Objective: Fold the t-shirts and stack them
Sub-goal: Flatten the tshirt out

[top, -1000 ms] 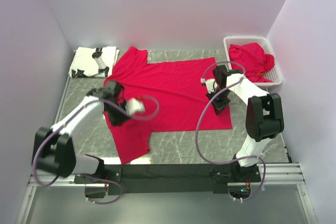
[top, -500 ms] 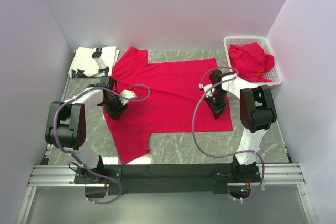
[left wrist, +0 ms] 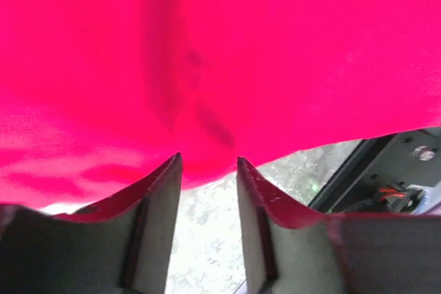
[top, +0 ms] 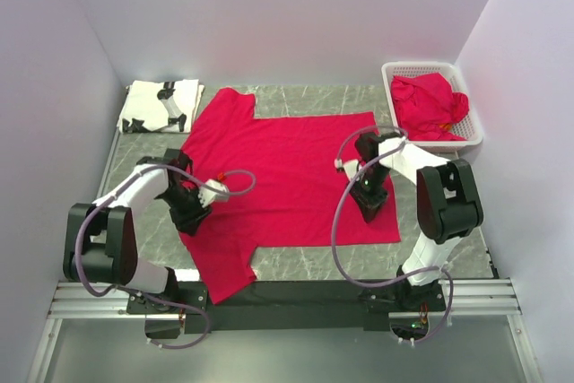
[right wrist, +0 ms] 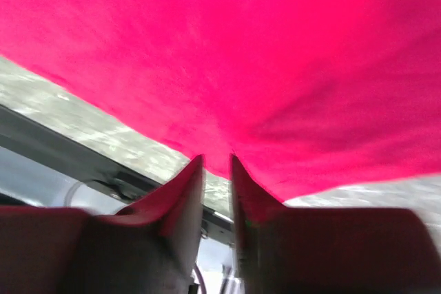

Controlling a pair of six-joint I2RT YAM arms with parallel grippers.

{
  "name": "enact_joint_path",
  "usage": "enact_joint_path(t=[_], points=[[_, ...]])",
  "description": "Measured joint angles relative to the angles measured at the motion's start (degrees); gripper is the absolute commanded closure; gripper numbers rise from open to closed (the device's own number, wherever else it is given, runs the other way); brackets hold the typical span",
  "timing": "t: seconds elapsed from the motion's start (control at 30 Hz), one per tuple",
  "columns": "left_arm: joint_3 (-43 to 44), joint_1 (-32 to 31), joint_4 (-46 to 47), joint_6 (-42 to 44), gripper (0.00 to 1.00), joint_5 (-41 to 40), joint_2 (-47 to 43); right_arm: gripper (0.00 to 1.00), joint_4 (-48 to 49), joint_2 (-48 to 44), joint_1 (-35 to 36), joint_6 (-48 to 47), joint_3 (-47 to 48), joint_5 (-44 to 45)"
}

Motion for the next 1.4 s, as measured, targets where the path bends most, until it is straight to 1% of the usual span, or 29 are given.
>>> enact_joint_path(t=[0.07,0.1,0.23,0.27,0.33,0.5,0.67,0.83,1.0,1.1,1.13,1.2,1.23,1.3,1.4], points=[[4.24,0.90,-2.32,0.07,0.52,1.62,0.96,0.59,-1.01,-0.07,-0.44,0.00,4.04,-1.01],[7.41,1.53,-3.19,-0.13,0.49,2.51,2.03,0.58,-0.85,-0.07,-0.76,0.22,6.43,-1.40],[22.53,5.05,-2.38,-3.85,0.46,7.13,10.21,0.60,1.64,0.79,-2.12,1.16,16.39,-1.66],[25.24,5.77,-1.36,-5.01,0.46,8.07,12.15,0.63,2.01,1.46,-2.21,1.27,17.99,-1.66],[28.17,6.99,1.36,-8.09,0.46,9.16,15.15,0.64,2.73,3.72,-2.45,1.75,20.55,-1.84],[26.08,7.41,8.26,-16.46,0.48,8.66,18.36,0.69,4.50,10.19,-2.45,2.82,19.52,-1.60],[23.65,7.41,13.55,-20.48,0.50,6.56,21.51,0.71,6.21,11.85,-2.14,3.39,14.75,-0.85],[19.32,7.43,15.08,-20.04,0.50,4.11,21.94,0.72,7.43,10.88,-0.74,3.87,11.17,-0.22],[16.09,7.63,15.37,-17.46,0.51,3.34,19.39,0.73,8.72,7.19,1.73,4.13,5.73,-0.81],[15.23,8.11,13.46,-16.06,0.48,3.39,18.40,0.70,8.33,4.90,2.99,4.17,2.67,-2.34],[15.45,8.44,12.35,-15.78,0.47,3.63,18.40,0.66,8.00,4.79,3.04,4.15,2.51,-2.95],[17.38,9.16,9.35,-15.80,0.45,4.20,18.67,0.64,7.28,4.79,2.21,4.28,3.65,-3.61],[19.87,9.46,7.30,-15.89,0.44,4.94,19.19,0.63,6.84,4.81,1.40,4.35,4.81,-3.78],[26.21,9.90,5.79,-16.46,0.42,6.58,20.59,0.61,5.66,5.07,-1.01,5.33,10.49,-3.93],[35.32,10.10,6.27,-18.08,0.41,9.20,22.32,0.60,8.57,5.42,-4.13,7.63,21.05,-2.05]])
